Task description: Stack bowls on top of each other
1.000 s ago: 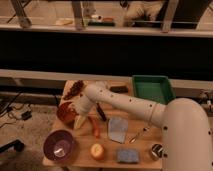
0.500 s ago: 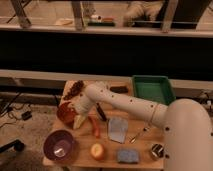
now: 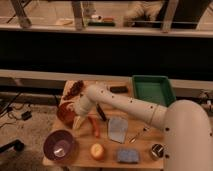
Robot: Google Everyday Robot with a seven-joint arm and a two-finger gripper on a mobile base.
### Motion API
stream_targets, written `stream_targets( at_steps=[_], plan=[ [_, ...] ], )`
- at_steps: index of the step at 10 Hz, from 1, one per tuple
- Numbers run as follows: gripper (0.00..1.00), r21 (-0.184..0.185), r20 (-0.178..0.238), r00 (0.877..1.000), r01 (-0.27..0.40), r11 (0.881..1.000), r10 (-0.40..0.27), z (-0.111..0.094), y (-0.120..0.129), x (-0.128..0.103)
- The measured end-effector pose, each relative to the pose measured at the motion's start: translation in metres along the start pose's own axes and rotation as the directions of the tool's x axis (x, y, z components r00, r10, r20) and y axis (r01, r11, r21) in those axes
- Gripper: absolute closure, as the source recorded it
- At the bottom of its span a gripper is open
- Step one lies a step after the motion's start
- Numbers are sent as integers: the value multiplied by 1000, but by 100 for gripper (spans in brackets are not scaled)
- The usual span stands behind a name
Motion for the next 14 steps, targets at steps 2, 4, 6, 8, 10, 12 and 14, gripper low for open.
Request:
stream_targets(
  at_steps=[2,4,6,8,10,12,14],
  plan=[
    [51,-6,13,1000,11,1000,-11,2,1,-1],
    [71,-7,25,1000,19,1000,-19,4,1,-3],
    [85,-7,29,999,26,1000,-26,5,0,-4],
    [86,-9,27,999,34,999,-33,6,0,-6],
    [86,-12,24,999,42,999,-42,6,-1,-7],
    [86,-11,48,998,28,1000,-27,6,-3,-10],
    [86,8,95,995,-16,1000,15,-1,-5,-11]
  ],
)
